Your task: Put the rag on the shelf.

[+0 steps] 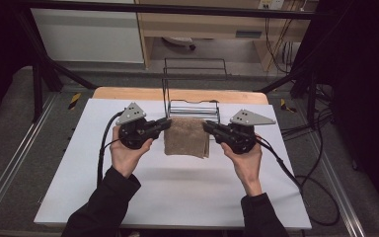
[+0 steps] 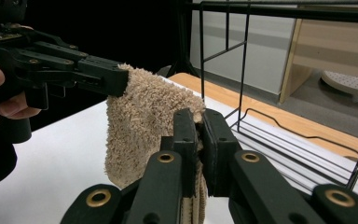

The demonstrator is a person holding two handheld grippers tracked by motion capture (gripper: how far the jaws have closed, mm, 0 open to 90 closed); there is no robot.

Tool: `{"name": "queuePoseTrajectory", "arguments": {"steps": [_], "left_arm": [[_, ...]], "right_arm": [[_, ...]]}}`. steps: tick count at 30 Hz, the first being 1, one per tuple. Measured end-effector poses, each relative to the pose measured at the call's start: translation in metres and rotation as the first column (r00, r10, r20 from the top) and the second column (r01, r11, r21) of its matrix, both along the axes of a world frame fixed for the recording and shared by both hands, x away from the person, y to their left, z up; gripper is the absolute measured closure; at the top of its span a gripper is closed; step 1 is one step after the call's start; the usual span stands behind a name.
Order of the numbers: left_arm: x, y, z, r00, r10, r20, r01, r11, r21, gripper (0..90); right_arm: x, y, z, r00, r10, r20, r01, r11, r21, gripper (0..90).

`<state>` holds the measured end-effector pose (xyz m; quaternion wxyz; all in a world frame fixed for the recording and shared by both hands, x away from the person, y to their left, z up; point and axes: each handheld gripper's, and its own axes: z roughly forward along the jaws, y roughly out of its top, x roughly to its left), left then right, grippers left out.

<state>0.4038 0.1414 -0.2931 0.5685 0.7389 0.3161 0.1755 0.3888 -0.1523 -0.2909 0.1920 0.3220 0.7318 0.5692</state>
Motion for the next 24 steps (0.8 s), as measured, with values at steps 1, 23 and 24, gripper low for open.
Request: {"name": "queuePoseTrajectory", "arguments": {"steps": [1,23,24], "left_arm": [[0.001,0.0,0.001,1.0,0.001,0.002,-0.001,1.0,-0.002,84.3],[0.016,-0.009,0.023,0.9981,0.013,0.061,-0.009,0.998,-0.063,84.4],[0.016,-0.009,0.024,0.9979,0.014,0.063,-0.009,0.9979,-0.064,84.5]], "right_arm": [[0.0,0.0,0.002,1.0,-0.002,0.003,0.002,1.0,0.004,85.1],[0.009,-0.009,0.027,0.9977,-0.032,0.06,0.03,0.999,0.041,85.3],[0.01,-0.009,0.028,0.9975,-0.034,0.062,0.031,0.999,0.043,85.3]]}}
